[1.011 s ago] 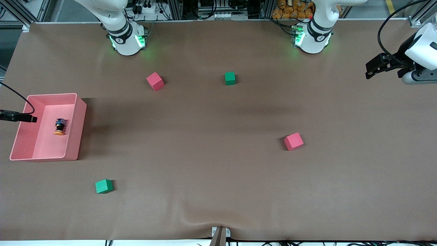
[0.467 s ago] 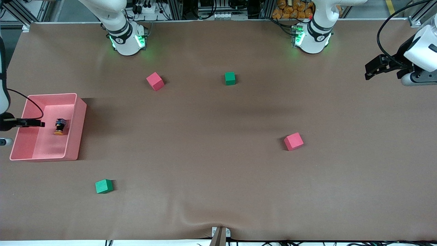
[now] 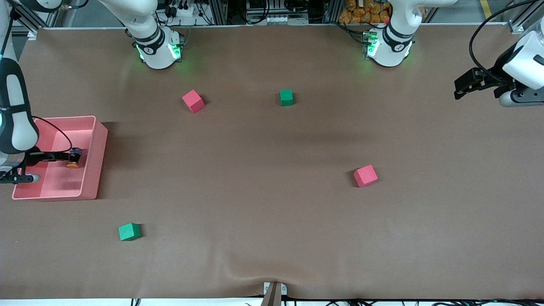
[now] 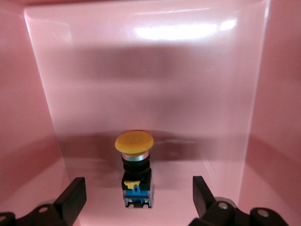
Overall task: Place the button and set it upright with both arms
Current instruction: 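Close the right gripper on the yellow button and lift it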
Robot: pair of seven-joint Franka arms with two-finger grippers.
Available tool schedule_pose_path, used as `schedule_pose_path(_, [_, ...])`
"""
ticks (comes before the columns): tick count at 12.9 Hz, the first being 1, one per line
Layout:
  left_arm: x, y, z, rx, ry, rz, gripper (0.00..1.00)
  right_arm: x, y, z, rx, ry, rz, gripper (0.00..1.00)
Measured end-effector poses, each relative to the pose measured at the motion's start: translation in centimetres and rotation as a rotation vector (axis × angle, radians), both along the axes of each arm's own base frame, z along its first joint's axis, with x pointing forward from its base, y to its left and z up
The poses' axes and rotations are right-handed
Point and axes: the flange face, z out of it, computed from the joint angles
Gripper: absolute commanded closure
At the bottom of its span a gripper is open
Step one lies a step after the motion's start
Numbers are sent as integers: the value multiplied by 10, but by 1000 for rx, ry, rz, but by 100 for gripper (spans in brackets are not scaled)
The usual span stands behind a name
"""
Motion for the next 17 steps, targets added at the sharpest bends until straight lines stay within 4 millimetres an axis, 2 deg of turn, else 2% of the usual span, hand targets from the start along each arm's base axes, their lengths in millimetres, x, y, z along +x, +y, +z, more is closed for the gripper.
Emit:
schedule_pose_path(4, [0,0,-1,0,2,0,0,-3,0,-23,8,8,-7,0])
schedule_pose_path(5, [0,0,-1,0,3,0,0,-4,0,-28,20,8,-20,11])
schedule_pose_path(6, [0,0,-1,0,3,0,0,-5,0,-33,31,7,-32,32])
schedule_pose_path(7, [0,0,-1,0,3,0,0,-6,-1,-38,34,4,-36,66])
schedule_pose_path(8, [0,0,-1,0,3,0,0,-7,-3,-42,37,1,-28,95])
schedule_pose_path(9, [0,0,-1,0,3,0,0,-9,-7,-45,46,-4,-14,100])
schedule_pose_path(12, [0,0,-1,0,0,0,0,-9,-9,-45,60,-14,2,100])
schedule_pose_path(14, [0,0,1,0,-3,0,0,-3,-4,-37,77,2,12,100])
schedule_pose_path(15, [0,0,1,0,-4,0,0,2,-2,-26,91,19,16,100])
schedule_pose_path(17, [0,0,3,-1,-6,1,0,18,2,12,114,51,25,100])
